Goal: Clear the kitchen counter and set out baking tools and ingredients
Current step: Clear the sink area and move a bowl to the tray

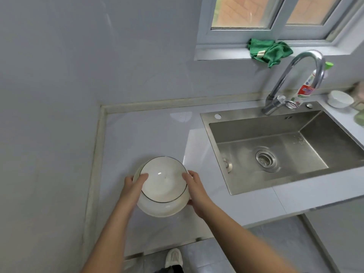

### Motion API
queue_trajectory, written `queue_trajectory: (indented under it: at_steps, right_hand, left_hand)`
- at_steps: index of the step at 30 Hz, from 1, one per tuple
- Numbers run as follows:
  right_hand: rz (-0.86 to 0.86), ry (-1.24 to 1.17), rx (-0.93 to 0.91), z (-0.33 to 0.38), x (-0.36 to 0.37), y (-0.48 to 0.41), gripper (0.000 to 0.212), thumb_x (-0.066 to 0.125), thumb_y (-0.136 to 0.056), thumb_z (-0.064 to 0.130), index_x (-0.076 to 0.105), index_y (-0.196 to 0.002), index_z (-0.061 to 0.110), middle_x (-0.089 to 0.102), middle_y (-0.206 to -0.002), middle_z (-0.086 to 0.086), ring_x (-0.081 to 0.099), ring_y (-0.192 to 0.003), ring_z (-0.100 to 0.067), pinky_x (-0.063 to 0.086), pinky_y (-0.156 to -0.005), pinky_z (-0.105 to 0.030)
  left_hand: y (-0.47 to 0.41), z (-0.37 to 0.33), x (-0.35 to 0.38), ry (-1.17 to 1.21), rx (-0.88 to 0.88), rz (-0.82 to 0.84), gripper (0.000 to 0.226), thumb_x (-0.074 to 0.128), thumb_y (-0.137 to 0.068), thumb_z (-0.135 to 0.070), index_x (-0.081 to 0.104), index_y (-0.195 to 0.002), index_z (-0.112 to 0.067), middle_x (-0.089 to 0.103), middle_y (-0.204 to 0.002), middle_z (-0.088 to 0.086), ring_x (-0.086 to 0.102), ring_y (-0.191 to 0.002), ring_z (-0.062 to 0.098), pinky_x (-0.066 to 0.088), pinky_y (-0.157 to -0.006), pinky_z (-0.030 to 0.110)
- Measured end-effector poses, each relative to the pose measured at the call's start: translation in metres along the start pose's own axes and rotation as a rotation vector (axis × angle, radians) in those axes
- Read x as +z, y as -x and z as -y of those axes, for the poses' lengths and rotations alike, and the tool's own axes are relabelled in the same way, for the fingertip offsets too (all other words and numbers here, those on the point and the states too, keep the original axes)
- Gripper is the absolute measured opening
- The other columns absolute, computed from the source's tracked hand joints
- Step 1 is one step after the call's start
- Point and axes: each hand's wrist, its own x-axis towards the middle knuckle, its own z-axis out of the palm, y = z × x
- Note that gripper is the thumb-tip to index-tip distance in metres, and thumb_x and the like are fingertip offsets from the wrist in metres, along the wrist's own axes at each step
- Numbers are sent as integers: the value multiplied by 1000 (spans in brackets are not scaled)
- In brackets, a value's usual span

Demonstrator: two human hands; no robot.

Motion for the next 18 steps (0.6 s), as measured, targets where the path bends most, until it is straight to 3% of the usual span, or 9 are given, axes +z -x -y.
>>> queue_trajectory:
  at_steps: [4, 6, 13, 15, 18]
  right_hand:
    - [-127, -93, -90, -1, -43, 13, 47, 44, -84, 61, 44, -123, 35, 57, -116, 7, 57, -106, -16, 49, -92, -42]
    - [-207, -139, -128, -2, -70, 21, 51, 45, -74, 67, 49, -114, 35, 59, -111, 7, 56, -103, -17, 47, -90, -41]
    - [-442, -190, -262, -19, -201, 87, 47, 37, -81, 60, 48, -106, 23, 54, -95, 15, 52, -92, -12, 47, -79, -34]
    - [-493, -219, -280, -35, -238, 110, 41, 38, -83, 57, 47, -103, 23, 55, -94, 12, 52, -91, -14, 47, -76, -33]
    - [-571, -275, -244, -64, -294, 150, 49, 41, -78, 58, 52, -112, 25, 60, -102, 7, 56, -97, -15, 48, -87, -40]
  left_hand:
    - [17, -17, 50, 11, 89, 70, 70, 54, -62, -60, 41, -117, -21, 54, -108, -5, 55, -101, 20, 46, -84, 38]
    - [30, -24, 80, 1, 113, 115, 69, 55, -63, -65, 43, -115, -22, 54, -107, -7, 55, -101, 18, 47, -88, 41]
    - [95, -16, 208, -59, 246, 316, 52, 47, -79, -70, 48, -115, -33, 56, -115, -9, 53, -111, 17, 44, -100, 46]
    - [122, -9, 243, -87, 265, 382, 66, 44, -73, -78, 50, -120, -31, 58, -118, -8, 54, -112, 18, 43, -101, 46]
    - [157, 12, 298, -138, 284, 474, 81, 44, -64, -87, 54, -123, -32, 60, -123, -6, 56, -115, 19, 42, -103, 48]
